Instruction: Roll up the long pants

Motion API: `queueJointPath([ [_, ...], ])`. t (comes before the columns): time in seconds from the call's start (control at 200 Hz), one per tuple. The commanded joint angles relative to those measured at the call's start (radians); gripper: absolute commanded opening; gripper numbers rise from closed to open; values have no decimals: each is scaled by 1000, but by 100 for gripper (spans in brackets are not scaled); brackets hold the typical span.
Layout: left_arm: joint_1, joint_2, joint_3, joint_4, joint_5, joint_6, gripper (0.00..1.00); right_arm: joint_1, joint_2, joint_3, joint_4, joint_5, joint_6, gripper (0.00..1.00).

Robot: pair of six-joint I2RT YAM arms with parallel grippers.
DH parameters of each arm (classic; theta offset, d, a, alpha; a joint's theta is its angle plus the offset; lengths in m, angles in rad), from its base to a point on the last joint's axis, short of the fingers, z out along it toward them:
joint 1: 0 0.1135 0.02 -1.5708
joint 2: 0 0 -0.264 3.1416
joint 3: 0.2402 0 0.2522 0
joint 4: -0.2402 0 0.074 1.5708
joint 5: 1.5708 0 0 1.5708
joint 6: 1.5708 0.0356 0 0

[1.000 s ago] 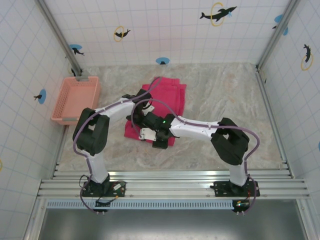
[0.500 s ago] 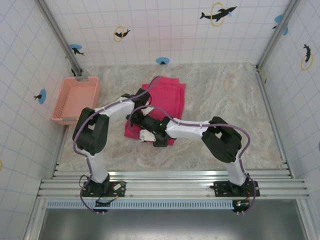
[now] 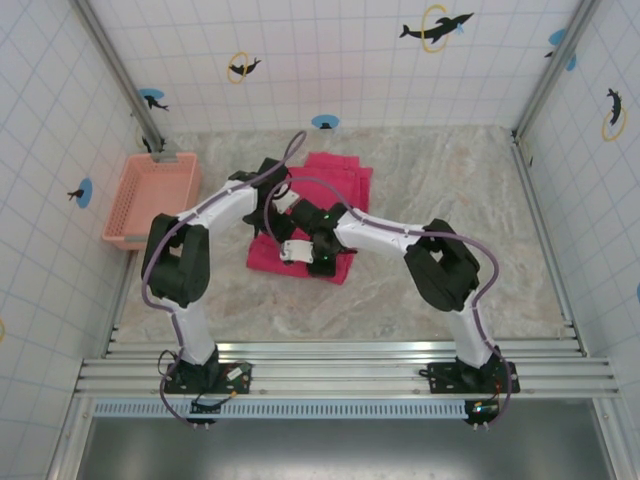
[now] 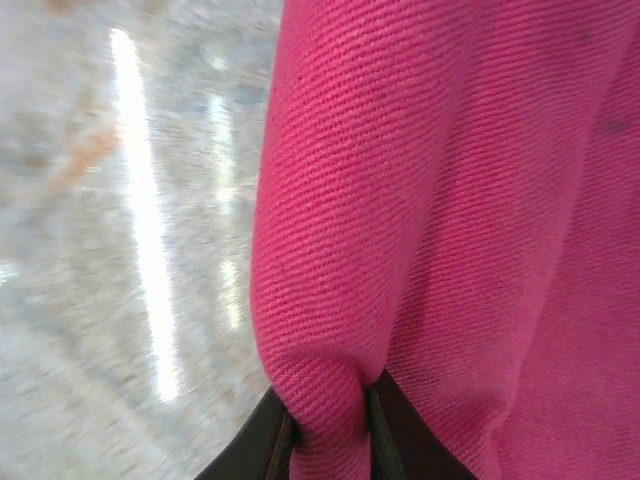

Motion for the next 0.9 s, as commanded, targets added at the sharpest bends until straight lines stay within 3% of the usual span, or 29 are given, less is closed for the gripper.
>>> queueJointPath([
  [0.0, 27, 9, 60, -75, 2, 36, 91, -12, 13, 132, -275, -318, 47, 15],
  [0.265, 27, 4, 127, -116, -32, 68, 92, -141, 157, 298, -469, -758, 180, 16],
  [0.505, 27, 16, 153, -134, -37, 67, 92, -280, 270, 313, -438, -741, 259, 16],
  [0.726, 27, -2, 159, -160, -39, 55, 91, -327, 337, 292, -382, -680, 328, 17],
  [0.896, 14, -83, 106, -157, -25, 47, 84, -348, 403, 317, -366, -712, 349, 17],
])
